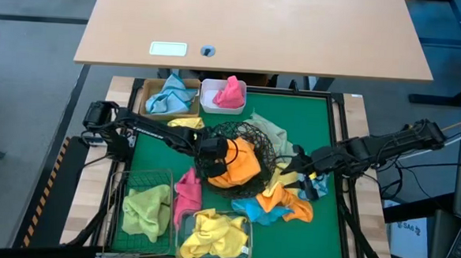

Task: Sort microfiber towel by color & place in baskets
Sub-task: Put the orange towel into the black wire basket

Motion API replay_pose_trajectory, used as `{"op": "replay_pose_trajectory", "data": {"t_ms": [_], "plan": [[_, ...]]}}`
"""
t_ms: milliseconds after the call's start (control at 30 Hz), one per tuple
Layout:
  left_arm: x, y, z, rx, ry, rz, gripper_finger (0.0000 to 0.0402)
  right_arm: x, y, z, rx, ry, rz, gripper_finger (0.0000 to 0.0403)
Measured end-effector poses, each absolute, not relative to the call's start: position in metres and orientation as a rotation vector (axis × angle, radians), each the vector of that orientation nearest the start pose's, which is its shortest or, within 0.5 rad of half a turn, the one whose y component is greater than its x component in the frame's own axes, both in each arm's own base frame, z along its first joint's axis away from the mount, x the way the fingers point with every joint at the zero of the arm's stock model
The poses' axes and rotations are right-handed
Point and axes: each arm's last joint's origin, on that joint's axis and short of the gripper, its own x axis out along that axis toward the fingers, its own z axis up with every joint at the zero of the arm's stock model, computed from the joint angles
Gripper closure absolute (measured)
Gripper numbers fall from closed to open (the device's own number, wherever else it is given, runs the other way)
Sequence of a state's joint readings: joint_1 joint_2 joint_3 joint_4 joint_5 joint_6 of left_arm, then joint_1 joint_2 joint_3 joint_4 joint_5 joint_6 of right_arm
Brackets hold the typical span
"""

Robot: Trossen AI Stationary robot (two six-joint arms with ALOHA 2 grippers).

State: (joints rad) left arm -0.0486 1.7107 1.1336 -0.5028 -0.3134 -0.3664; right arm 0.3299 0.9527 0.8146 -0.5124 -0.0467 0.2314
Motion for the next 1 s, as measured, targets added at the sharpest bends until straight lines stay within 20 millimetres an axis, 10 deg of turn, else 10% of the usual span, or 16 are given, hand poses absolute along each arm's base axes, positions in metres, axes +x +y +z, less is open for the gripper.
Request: {"op": "replay_pose_trajectory", "data": {"t_ms": [1000], "plan": [[0.344, -0.008, 0.2, -0.15, 0.957, 0.414, 0.0316, 0.216, 0.134, 0.225, -0.262, 0.821, 0.386, 0.0189]]}}
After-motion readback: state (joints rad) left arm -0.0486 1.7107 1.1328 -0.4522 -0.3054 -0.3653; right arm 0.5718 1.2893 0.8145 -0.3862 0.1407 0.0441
